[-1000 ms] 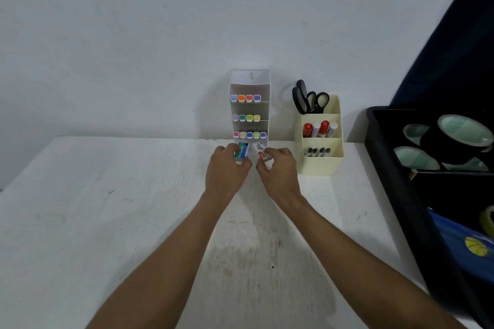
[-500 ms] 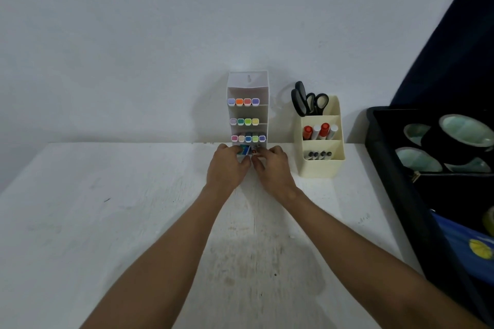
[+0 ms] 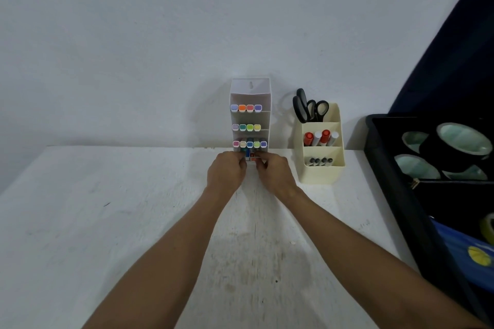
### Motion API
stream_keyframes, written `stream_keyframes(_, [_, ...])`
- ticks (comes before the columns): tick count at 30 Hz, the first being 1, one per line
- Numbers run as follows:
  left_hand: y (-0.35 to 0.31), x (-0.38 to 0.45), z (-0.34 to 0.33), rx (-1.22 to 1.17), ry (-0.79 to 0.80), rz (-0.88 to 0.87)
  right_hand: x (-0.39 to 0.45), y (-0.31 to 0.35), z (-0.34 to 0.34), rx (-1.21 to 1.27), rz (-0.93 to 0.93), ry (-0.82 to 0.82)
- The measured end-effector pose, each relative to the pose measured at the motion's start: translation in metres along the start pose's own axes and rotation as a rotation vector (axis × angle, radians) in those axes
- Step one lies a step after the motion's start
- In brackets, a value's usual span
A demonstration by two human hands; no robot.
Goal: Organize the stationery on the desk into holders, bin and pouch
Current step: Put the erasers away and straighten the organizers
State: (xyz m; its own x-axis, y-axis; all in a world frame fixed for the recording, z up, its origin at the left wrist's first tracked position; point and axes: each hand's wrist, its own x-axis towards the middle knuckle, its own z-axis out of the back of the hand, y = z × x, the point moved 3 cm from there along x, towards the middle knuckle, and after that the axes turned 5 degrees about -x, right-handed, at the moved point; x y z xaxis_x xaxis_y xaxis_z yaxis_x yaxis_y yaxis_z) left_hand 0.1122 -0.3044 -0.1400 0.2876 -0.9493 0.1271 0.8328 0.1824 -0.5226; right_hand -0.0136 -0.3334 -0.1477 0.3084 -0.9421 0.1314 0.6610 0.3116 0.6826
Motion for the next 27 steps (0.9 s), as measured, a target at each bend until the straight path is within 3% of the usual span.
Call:
stream_keyframes(12, [0.000, 0.007, -0.002, 0.005, 0.002, -0.037, 0.008, 0.000, -0.002, -0.143, -0.053, -0.032])
stream_keyframes(27, [0.001, 0.005, -0.012, 0.083, 0.124, 0.028, 0.013, -0.003, -0.003, -0.134, -0.061, 0.073])
